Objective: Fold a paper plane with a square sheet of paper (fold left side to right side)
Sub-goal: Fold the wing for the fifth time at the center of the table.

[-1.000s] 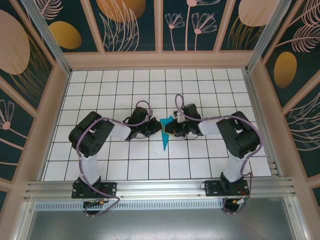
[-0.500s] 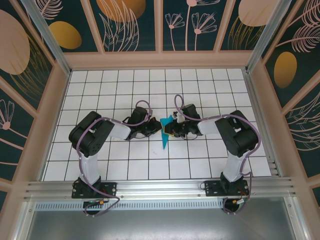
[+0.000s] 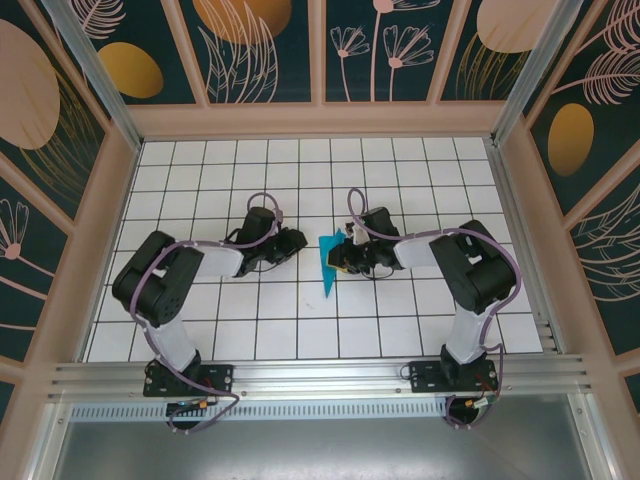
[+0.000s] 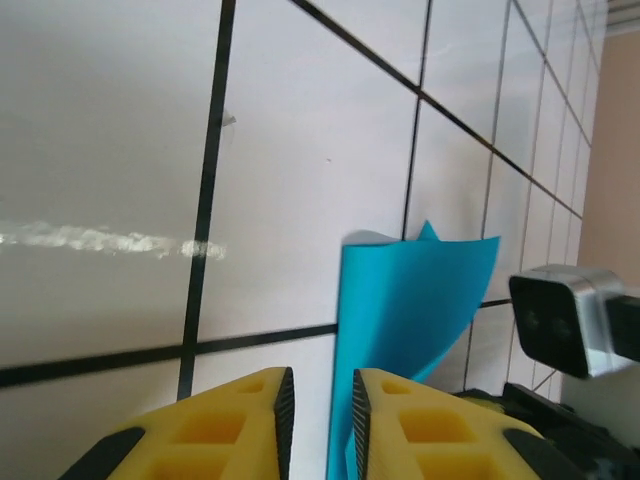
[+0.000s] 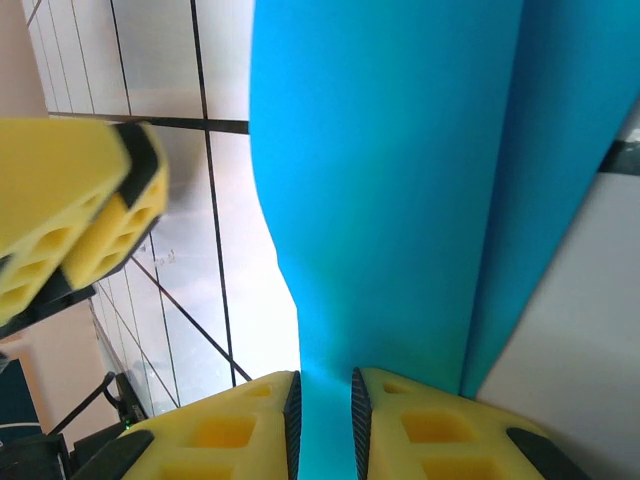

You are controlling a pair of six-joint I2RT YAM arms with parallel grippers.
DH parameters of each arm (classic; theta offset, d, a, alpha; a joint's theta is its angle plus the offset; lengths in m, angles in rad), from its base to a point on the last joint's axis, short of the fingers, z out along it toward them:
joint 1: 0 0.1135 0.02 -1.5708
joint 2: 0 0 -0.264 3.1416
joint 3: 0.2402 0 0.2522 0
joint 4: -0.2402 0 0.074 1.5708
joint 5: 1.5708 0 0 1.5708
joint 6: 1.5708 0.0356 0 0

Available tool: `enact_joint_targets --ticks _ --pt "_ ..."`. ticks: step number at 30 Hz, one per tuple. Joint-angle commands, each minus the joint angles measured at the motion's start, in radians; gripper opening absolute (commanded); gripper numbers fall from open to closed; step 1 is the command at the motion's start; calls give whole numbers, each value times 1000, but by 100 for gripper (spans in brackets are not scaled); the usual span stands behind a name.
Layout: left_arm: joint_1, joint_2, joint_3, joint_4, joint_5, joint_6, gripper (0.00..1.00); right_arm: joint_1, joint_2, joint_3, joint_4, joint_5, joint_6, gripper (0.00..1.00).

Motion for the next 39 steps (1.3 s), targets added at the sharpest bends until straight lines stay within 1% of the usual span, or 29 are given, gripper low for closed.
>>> enact_joint_targets --ticks 1,4,8,13,17,21,26,32,39 --pt "-5 -85 -55 -22 3 26 26 8 41 5 -66 69 11 25" --pt "-29 -149 -115 14 47 21 29 8 40 9 -52 68 24 25" --pt "-124 -199 -150 17 58 -9 32 8 43 11 -47 73 31 25" --pt "-206 -165 -169 164 121 -126 34 8 47 9 -44 77 37 25" --pt "-248 -124 -113 125 134 -123 33 8 55 16 -41 74 40 25" --pt "-262 -74 -100 140 157 -146 33 8 59 19 -41 73 39 25" --pt "-262 -44 -88 182 158 -164 32 8 65 21 -41 69 37 25" --pt "-261 -5 -59 153 139 -146 32 8 69 27 -53 72 30 26" --pt "-262 36 -44 114 144 -144 32 8 73 32 -60 73 23 26"
